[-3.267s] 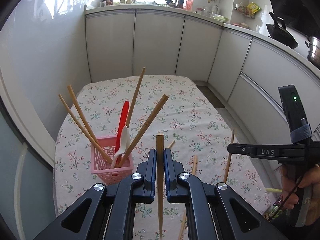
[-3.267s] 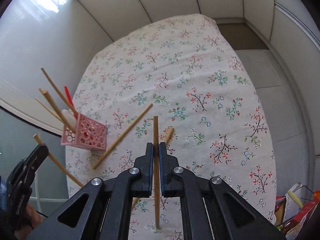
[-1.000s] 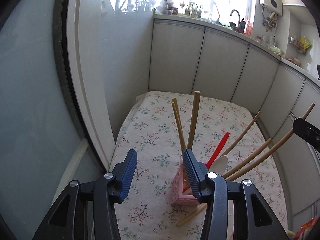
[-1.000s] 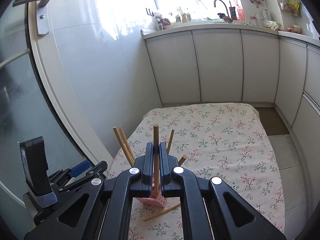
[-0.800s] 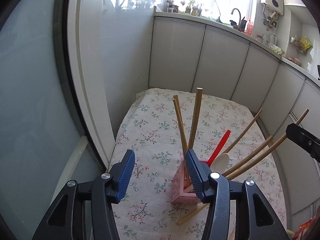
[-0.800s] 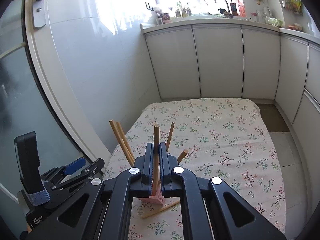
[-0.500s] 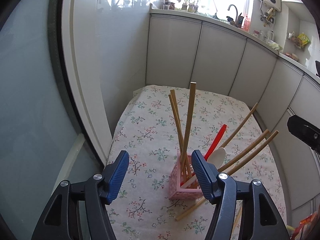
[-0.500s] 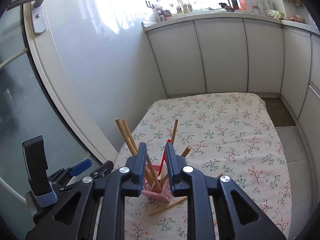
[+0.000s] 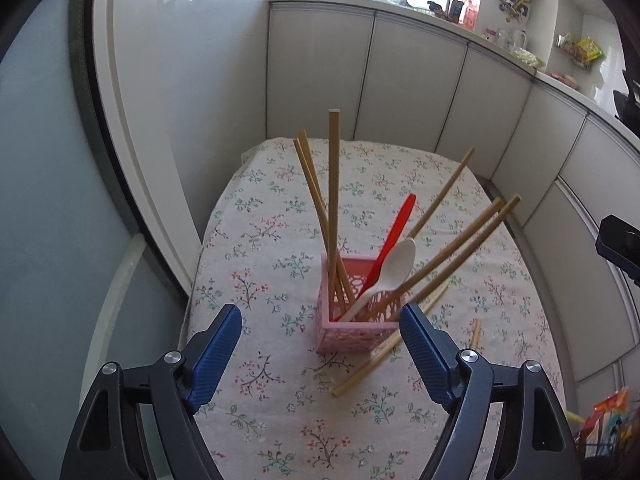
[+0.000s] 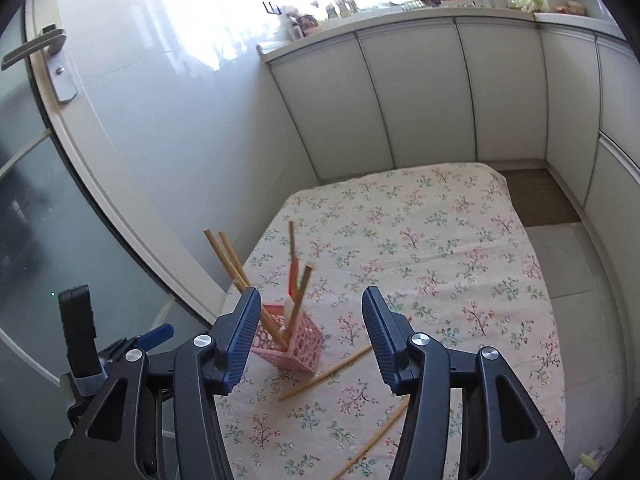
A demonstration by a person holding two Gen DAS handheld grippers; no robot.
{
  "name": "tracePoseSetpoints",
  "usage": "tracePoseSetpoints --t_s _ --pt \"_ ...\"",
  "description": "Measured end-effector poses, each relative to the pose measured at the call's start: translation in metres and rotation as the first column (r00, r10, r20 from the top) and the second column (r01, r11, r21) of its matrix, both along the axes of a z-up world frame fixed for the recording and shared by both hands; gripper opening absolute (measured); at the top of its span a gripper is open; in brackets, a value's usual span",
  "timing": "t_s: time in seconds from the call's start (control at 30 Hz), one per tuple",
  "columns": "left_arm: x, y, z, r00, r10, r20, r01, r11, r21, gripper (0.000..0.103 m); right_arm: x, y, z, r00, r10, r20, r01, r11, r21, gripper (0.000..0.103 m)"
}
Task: Organize utensils
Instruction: 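Close the right tool on a loose chopstick while the left tool moves to the last chopstick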
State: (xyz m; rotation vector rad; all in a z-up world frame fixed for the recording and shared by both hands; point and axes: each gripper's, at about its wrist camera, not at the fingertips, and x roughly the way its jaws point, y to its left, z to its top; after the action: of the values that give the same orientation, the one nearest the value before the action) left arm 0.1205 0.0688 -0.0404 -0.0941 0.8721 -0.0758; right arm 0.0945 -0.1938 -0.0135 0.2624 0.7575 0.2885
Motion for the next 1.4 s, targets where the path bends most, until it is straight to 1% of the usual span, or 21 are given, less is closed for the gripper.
tracePoseSetpoints --t_s 0.1,0.17,0.27,0.33,0.4,0.5,0.57,0.73,0.8,0.9,0.93,0.97,1.0,1.03,1.13,1.2,1.27,1.33,1.4 --pt "0.001 -0.007 -0.012 0.996 -0.037 -0.075 0.034 0.999 -0.034 0.083 0.007 -0.016 -0.023 0.992 -0.03 -0.12 0.027 0.999 -0.026 0.06" --pt "0.002 -0.012 -0.021 0.991 -0.058 -0.119 0.05 0.997 -0.062 0.083 0.013 -0.026 -0.046 0.975 -0.043 -0.219 0.04 0.999 -0.018 0.06" --pt "0.003 -0.022 -0.035 0.983 -0.078 -0.169 0.07 0.996 -0.053 0.083 0.023 -0.039 -0.086 0.93 -0.057 -0.364 0.059 0.998 -0.006 0.06" --pt "0.003 -0.029 -0.044 0.977 -0.09 -0.193 0.085 0.996 -0.031 0.083 0.029 -0.045 -0.113 0.892 -0.083 -0.444 0.079 0.996 -0.028 0.06" --pt "0.003 -0.036 -0.051 0.971 -0.112 -0.213 0.109 0.994 -0.024 0.083 0.036 -0.05 -0.136 0.856 -0.109 -0.505 0.098 0.994 -0.048 0.06" --pt "0.002 -0.045 -0.059 0.962 -0.142 -0.235 0.142 0.99 -0.017 0.083 0.047 -0.055 -0.162 0.816 -0.135 -0.562 0.118 0.991 -0.067 0.06" --pt "0.002 -0.049 -0.063 0.957 -0.154 -0.246 0.158 0.987 -0.001 0.083 0.054 -0.054 -0.175 0.804 -0.143 -0.578 0.116 0.99 -0.084 0.059" --pt "0.005 -0.057 -0.073 0.948 -0.171 -0.268 0.185 0.982 0.025 0.083 0.071 -0.044 -0.199 0.776 -0.147 -0.613 0.101 0.989 -0.11 0.036" --pt "0.005 -0.059 -0.076 0.946 -0.177 -0.273 0.193 0.981 0.034 0.083 0.076 -0.04 -0.207 0.765 -0.163 -0.624 0.103 0.986 -0.131 0.03" --pt "0.006 -0.062 -0.078 0.943 -0.185 -0.277 0.205 0.978 0.044 0.083 0.085 -0.037 -0.217 0.753 -0.18 -0.633 0.108 0.983 -0.151 0.024" --pt "0.006 -0.064 -0.079 0.942 -0.189 -0.277 0.21 0.977 0.048 0.083 0.086 -0.035 -0.218 0.753 -0.183 -0.632 0.107 0.982 -0.157 0.023" --pt "0.006 -0.065 -0.079 0.942 -0.192 -0.276 0.214 0.975 0.053 0.083 0.087 -0.033 -0.216 0.764 -0.188 -0.618 0.1 0.98 -0.174 0.021" --pt "0.006 -0.067 -0.079 0.942 -0.194 -0.275 0.217 0.974 0.057 0.083 0.088 -0.031 -0.216 0.766 -0.186 -0.615 0.087 0.978 -0.188 0.015" --pt "0.006 -0.068 -0.079 0.941 -0.196 -0.274 0.221 0.973 0.061 0.083 0.088 -0.031 -0.216 0.771 -0.185 -0.609 0.082 0.978 -0.194 0.013" --pt "0.006 -0.075 -0.079 0.94 -0.206 -0.274 0.233 0.97 0.069 0.082 0.086 -0.037 -0.216 0.775 -0.189 -0.603 0.078 0.976 -0.206 0.008" --pt "0.007 -0.082 -0.08 0.935 -0.22 -0.277 0.248 0.966 0.071 0.082 0.083 -0.048 -0.213 0.776 -0.199 -0.599 0.083 0.973 -0.215 0.008" --pt "0.007 -0.091 -0.081 0.932 -0.239 -0.274 0.269 0.96 0.079 0.082 0.079 -0.064 -0.21 0.775 -0.203 -0.599 0.102 0.975 -0.198 0.008" --pt "0.007 -0.104 -0.081 0.925 -0.267 -0.27 0.3 0.95 0.087 0.079 0.075 -0.082 -0.205 0.778 -0.212 -0.592 0.123 0.975 -0.187 0.008" --pt "0.008 -0.119 -0.082 0.914 -0.299 -0.273 0.336 0.937 0.098 0.074 0.07 -0.1 -0.198 0.782 -0.214 -0.585 0.142 0.976 -0.168 0.008"
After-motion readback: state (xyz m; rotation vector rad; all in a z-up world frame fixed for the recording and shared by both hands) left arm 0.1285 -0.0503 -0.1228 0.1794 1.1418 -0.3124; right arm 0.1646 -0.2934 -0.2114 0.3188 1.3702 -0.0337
